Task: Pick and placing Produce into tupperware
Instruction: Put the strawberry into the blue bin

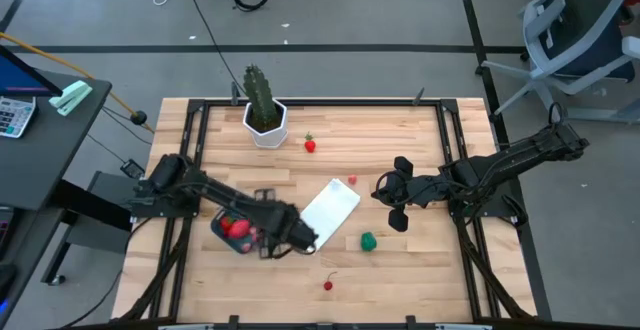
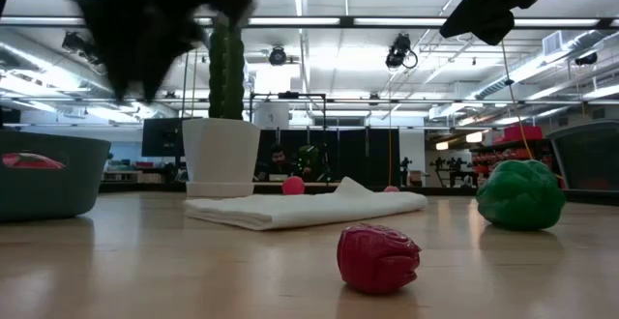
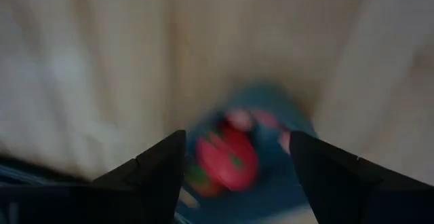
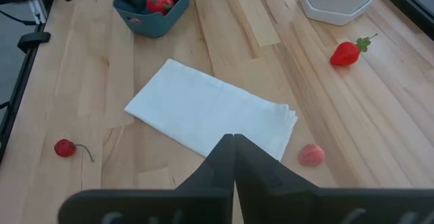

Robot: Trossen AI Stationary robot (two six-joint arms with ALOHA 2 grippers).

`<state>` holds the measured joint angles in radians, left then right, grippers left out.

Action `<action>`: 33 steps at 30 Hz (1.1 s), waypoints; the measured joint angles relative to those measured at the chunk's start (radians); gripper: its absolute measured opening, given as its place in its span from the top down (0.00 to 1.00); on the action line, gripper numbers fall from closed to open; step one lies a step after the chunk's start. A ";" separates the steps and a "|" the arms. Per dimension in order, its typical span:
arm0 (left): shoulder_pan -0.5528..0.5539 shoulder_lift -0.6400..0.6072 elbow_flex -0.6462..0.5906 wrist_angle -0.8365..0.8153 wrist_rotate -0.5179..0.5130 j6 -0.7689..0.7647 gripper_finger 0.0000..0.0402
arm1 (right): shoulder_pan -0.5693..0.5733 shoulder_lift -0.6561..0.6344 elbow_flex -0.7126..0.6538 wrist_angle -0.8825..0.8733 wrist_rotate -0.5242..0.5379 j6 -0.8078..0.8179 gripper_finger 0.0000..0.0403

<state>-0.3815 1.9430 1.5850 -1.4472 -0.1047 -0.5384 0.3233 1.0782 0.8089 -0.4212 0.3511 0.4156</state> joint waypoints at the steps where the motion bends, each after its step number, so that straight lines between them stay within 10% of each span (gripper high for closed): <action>1: 0.013 0.000 0.027 0.002 -0.051 0.028 0.33 | 0.000 0.000 0.000 0.000 0.000 0.000 0.97; 7: 0.120 0.000 0.163 0.095 -0.332 0.056 0.34 | 0.000 0.000 0.000 0.000 0.000 0.000 0.97; 33: 0.708 0.000 -0.123 0.791 -0.244 -0.154 0.36 | 0.000 0.000 0.000 0.000 0.000 -0.034 0.97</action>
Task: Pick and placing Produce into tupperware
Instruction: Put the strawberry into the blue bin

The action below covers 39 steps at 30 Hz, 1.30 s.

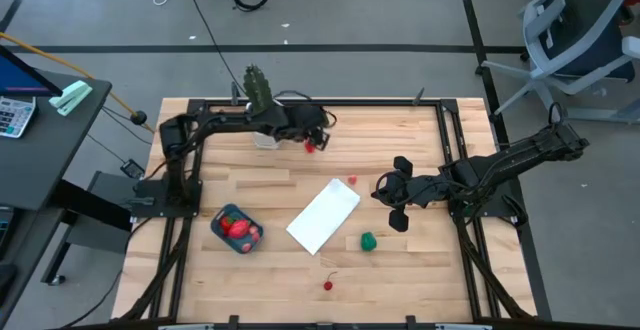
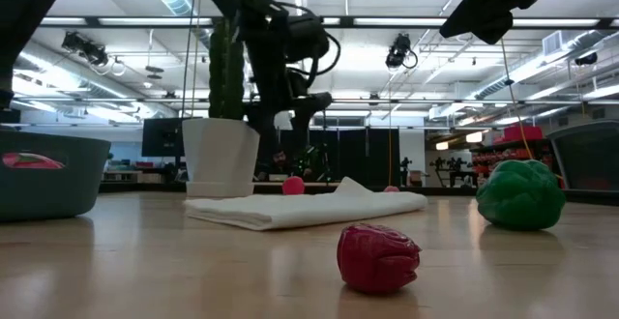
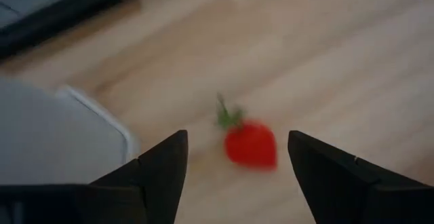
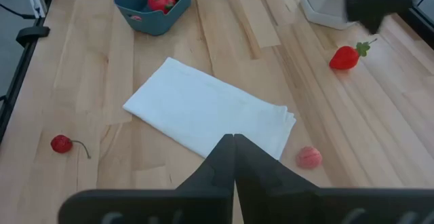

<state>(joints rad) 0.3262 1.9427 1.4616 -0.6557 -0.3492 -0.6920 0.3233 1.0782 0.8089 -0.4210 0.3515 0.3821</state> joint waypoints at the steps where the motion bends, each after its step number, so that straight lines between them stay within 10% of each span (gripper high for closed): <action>1: 0.015 -0.004 -0.011 0.039 0.005 0.006 0.36 | 0.000 0.000 0.000 0.000 0.000 0.000 0.97; 39: 0.037 -0.002 -0.040 0.146 0.044 0.184 0.44 | 0.000 0.000 0.000 0.000 0.000 0.000 0.97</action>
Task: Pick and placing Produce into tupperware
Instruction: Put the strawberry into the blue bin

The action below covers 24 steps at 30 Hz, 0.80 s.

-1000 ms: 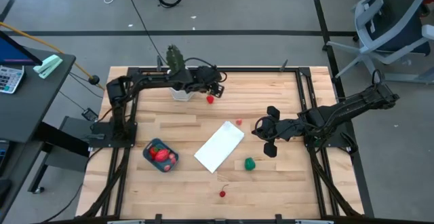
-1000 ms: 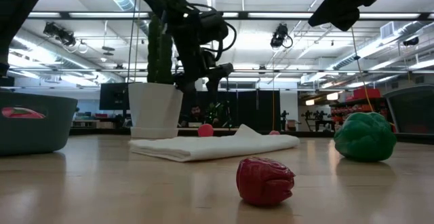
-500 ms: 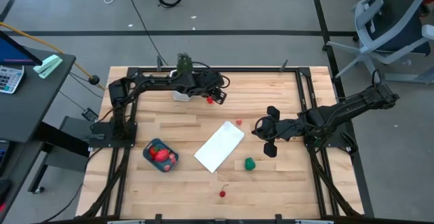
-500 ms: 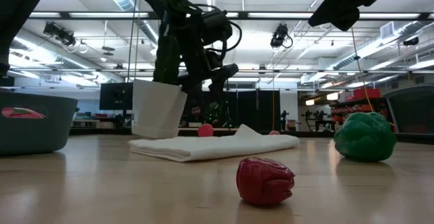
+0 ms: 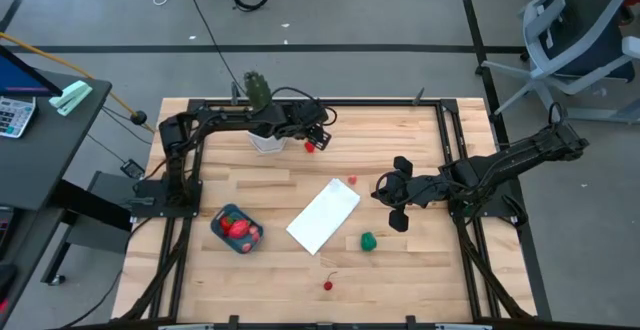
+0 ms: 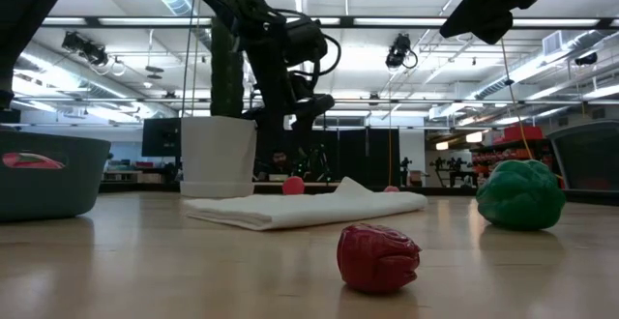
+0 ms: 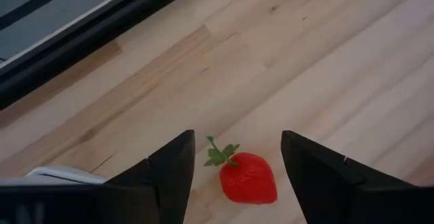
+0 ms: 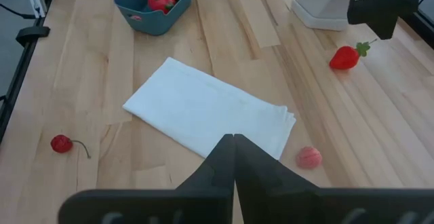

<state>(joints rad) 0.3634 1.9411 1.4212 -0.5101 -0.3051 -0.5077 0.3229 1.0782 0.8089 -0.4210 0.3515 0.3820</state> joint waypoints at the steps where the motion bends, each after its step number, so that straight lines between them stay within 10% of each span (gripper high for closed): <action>1: 0.000 -0.001 0.000 0.001 0.002 0.000 0.43 | 0.000 0.000 0.000 0.000 0.000 0.000 0.97; 24: -0.088 -0.010 0.202 -0.135 -0.006 -0.085 0.45 | 0.000 0.000 0.000 0.000 0.000 0.000 0.97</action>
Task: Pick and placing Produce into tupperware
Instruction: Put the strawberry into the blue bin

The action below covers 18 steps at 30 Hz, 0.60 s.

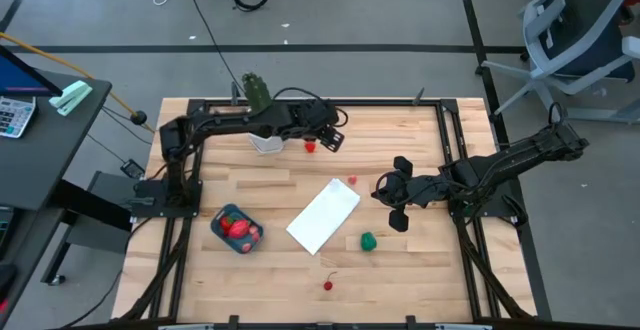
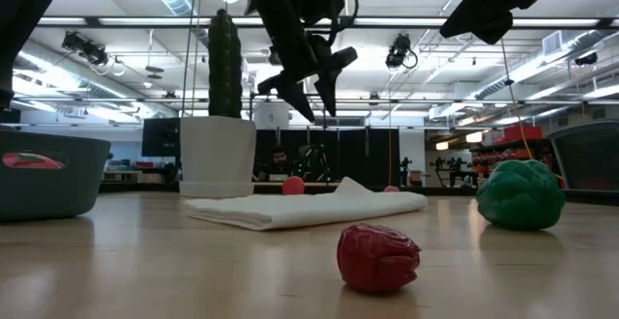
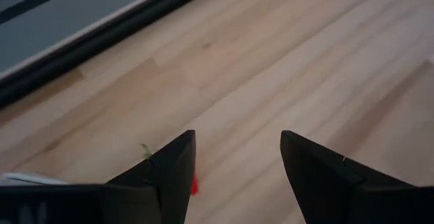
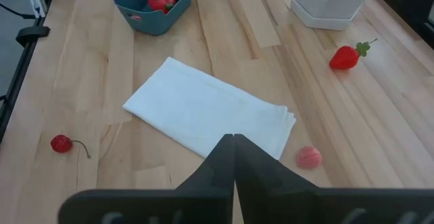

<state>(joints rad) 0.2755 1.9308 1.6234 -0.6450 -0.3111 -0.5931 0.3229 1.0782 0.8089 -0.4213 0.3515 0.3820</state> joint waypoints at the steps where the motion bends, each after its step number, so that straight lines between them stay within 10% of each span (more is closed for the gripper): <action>1: -0.010 0.000 0.000 0.003 0.000 -0.009 0.45 | 0.000 0.000 0.000 0.000 0.000 0.000 0.97; 18: -0.134 0.001 -0.140 0.100 -0.034 -0.101 0.47 | 0.000 0.000 0.000 0.000 0.000 0.000 0.97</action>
<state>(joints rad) 0.1413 1.9316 1.4833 -0.5452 -0.3449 -0.6945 0.3231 1.0782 0.8089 -0.4210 0.3515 0.3824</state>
